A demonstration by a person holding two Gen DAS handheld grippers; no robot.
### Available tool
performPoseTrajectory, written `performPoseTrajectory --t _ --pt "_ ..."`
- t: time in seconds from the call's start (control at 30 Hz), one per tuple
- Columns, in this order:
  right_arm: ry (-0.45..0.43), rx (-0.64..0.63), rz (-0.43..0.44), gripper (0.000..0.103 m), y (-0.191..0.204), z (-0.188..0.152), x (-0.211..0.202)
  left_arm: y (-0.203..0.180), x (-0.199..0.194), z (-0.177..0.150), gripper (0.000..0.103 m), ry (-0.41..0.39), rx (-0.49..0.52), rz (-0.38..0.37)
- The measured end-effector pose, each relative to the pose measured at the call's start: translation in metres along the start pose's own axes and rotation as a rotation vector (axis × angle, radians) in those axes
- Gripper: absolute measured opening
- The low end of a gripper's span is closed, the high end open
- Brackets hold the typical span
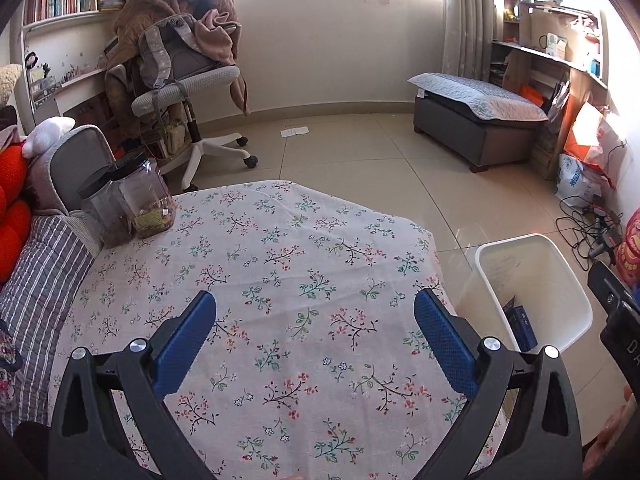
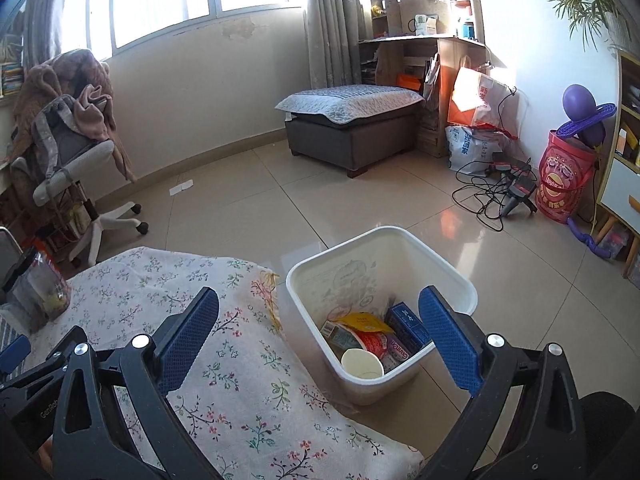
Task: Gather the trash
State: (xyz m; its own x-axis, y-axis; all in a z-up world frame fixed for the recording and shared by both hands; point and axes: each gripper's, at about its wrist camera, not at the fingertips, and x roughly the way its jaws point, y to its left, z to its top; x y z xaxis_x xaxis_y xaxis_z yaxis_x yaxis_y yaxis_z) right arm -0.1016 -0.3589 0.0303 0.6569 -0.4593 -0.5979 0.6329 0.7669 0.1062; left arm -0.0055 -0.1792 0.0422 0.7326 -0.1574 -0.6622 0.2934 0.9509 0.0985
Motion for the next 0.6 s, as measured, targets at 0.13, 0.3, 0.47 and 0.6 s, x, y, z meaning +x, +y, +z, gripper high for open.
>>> performPoseTrajectory --t 0.13,0.3,0.47,0.6 --pt "-0.017 -0.064 -0.009 0.096 0.014 -0.009 -0.002 0.014 0.003 -0.008 0.096 0.034 -0.037 -0.008" --pt "-0.033 -0.116 -0.007 0.096 0.025 -0.014 -0.003 0.015 0.002 -0.013 0.096 0.043 -0.038 0.008" --pt "-0.034 -0.117 -0.006 0.096 0.026 -0.014 -0.002 0.016 0.004 -0.013 0.096 0.054 -0.045 0.017" --pt "-0.026 -0.120 -0.001 0.096 0.027 -0.015 0.000 0.019 0.005 -0.013 0.096 0.059 -0.059 0.025"
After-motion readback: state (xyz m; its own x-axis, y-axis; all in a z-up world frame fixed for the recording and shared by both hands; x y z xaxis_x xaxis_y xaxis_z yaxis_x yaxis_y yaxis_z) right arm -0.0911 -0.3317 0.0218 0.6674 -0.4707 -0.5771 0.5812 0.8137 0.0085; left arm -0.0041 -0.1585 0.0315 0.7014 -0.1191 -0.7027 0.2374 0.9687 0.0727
